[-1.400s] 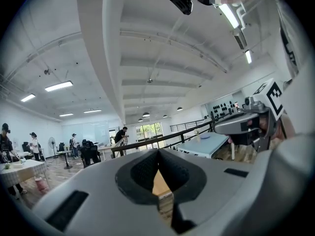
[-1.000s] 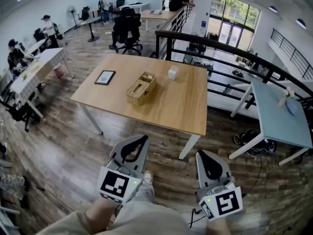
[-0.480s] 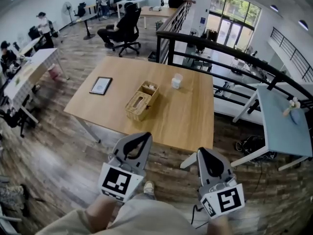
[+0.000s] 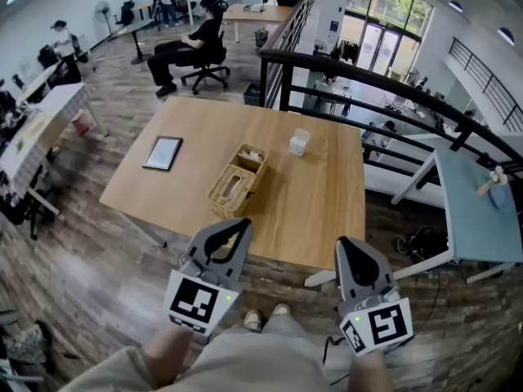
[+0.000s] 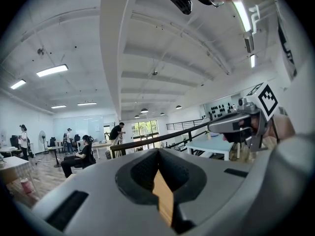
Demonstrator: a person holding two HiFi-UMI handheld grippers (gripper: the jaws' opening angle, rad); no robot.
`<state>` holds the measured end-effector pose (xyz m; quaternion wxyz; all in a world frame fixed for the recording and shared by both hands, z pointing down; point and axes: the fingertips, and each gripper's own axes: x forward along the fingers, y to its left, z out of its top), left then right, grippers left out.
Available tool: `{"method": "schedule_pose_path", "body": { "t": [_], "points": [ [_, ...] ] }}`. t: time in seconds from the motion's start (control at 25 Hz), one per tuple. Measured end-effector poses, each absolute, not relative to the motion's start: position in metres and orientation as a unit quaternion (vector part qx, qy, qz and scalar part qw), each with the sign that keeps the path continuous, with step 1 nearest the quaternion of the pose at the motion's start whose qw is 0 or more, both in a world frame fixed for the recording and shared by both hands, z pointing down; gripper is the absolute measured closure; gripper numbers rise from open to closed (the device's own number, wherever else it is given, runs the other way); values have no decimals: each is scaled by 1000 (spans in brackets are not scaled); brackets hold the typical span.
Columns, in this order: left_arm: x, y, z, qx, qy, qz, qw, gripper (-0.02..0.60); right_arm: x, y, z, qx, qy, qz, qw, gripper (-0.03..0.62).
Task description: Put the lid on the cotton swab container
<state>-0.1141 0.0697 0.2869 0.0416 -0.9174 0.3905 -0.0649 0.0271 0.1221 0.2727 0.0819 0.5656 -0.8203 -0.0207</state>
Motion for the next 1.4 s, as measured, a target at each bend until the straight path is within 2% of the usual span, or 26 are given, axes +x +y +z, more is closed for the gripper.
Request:
{"method": "schedule_pose_path", "body": {
  "t": [0.56,1.4],
  "points": [
    [-85,-24,304,-914,393,-91,40,560,74,16,290,567,-819,-13,86,568],
    [4,-182,326,-889,435,-136,36,560,147,-145,334,506,-856,32,102,568]
  ]
}}
